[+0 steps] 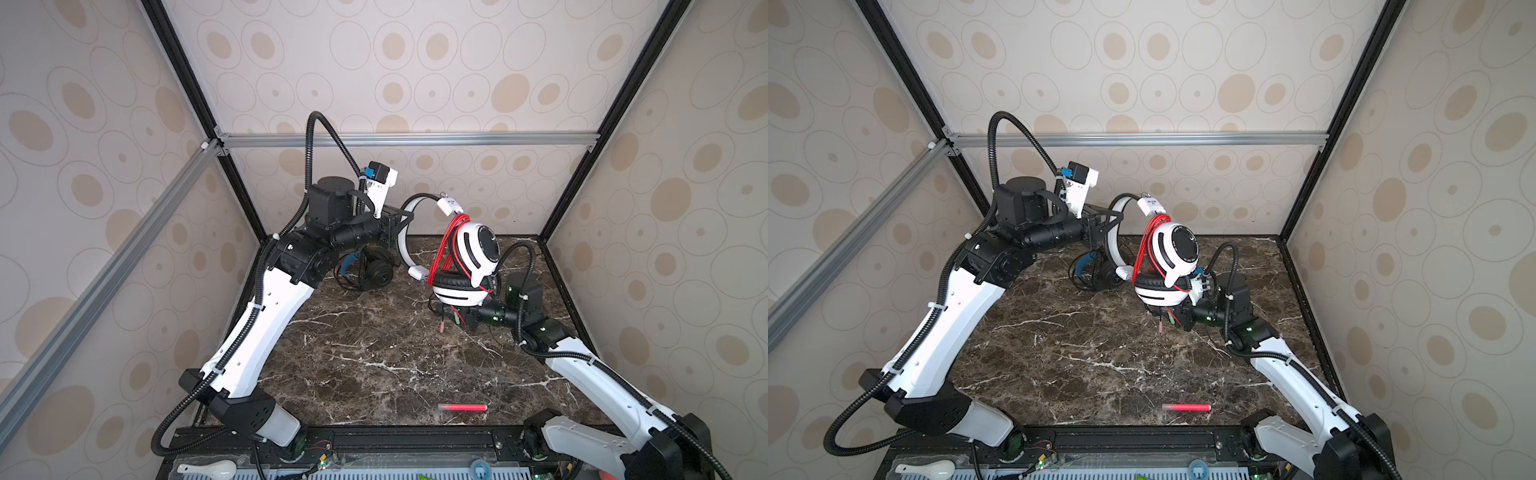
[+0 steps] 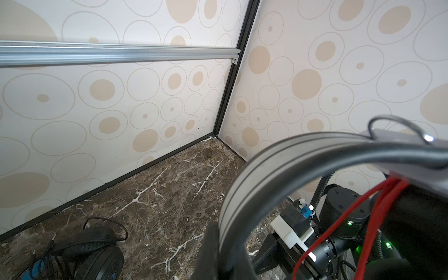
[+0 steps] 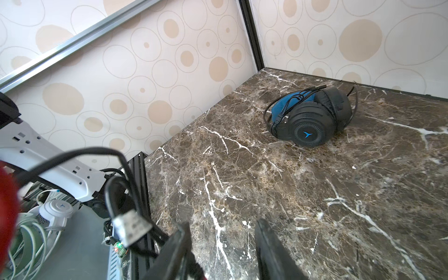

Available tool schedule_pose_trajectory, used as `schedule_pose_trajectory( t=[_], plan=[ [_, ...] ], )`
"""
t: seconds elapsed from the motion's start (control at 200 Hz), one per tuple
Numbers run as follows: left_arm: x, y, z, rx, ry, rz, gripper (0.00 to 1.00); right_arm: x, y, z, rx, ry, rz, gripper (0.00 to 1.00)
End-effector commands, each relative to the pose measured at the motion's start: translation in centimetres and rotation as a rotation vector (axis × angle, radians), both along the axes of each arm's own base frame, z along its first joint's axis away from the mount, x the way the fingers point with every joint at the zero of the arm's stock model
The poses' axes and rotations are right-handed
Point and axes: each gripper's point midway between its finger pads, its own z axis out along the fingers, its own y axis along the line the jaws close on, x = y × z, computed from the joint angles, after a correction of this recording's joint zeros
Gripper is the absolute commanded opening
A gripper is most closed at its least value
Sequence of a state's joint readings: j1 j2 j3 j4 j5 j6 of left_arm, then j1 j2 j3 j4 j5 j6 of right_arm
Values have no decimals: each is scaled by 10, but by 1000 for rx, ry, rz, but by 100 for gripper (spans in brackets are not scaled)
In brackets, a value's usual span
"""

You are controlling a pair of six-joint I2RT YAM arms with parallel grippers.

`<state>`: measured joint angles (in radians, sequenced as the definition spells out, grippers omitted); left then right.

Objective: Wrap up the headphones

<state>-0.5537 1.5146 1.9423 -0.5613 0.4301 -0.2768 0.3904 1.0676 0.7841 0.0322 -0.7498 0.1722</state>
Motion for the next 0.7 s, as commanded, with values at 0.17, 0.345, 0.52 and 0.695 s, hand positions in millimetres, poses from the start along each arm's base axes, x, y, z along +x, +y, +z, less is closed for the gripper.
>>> schedule_pose_trajectory(
  t=[0.17,0.345,0.52,0.695],
  plan=[
    [-15,13,46,-137,-77,1,0,-17,-13,8,-10,-7,-31,48],
    [-15,15,42,-126,-77,10,0,-17,-22,-15,-111,-4,-66,50],
    [-17,15,47,-128,-79,2,0,-16,-29,-12,-146,-59,-92,53],
    [-16,15,50,-121,-82,5,0,-11,-36,-21,-216,-68,-122,52]
  ],
)
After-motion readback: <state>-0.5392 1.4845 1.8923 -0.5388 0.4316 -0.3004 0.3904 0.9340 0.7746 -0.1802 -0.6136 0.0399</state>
